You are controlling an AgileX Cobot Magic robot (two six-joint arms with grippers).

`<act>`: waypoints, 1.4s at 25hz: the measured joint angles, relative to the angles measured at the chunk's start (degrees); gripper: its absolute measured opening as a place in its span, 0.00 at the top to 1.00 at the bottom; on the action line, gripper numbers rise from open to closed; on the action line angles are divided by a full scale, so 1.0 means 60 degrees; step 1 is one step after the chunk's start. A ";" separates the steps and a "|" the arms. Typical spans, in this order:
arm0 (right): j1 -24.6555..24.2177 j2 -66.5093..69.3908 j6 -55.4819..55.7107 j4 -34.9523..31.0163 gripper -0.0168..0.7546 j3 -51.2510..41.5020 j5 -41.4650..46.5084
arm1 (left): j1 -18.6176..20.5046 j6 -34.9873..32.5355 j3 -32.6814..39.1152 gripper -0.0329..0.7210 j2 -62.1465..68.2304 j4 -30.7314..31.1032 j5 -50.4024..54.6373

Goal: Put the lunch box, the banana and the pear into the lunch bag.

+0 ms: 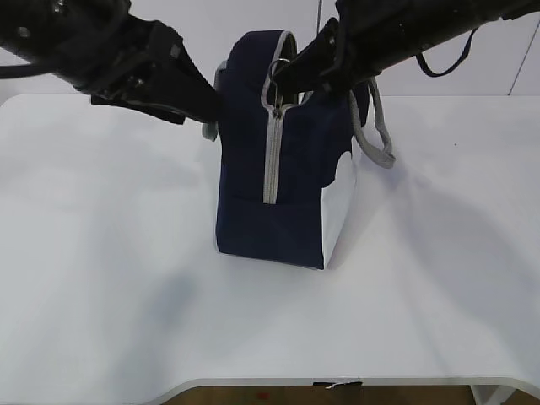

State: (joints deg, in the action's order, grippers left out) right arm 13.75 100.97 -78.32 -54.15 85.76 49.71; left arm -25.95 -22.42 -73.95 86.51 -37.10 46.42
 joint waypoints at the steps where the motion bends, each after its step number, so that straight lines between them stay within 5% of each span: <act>1: 0.0000 0.0000 0.0000 0.0000 0.97 0.0000 0.0000 | 0.0000 -0.0144 0.0000 0.45 0.0133 -0.0173 0.0017; 15: 0.0000 0.0000 0.0021 -0.0210 0.97 0.0000 0.0000 | 0.0000 -0.0909 0.0000 0.45 0.0992 -0.1175 -0.0688; 35: 0.0000 0.0000 0.0032 -0.0395 0.97 0.0000 0.0000 | 0.0000 -0.1181 0.0000 0.43 0.1397 -0.1182 -0.1785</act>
State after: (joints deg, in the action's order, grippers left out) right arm 13.75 100.97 -78.13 -56.52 85.76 49.71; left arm -25.95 -29.51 -73.95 94.89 -44.19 35.71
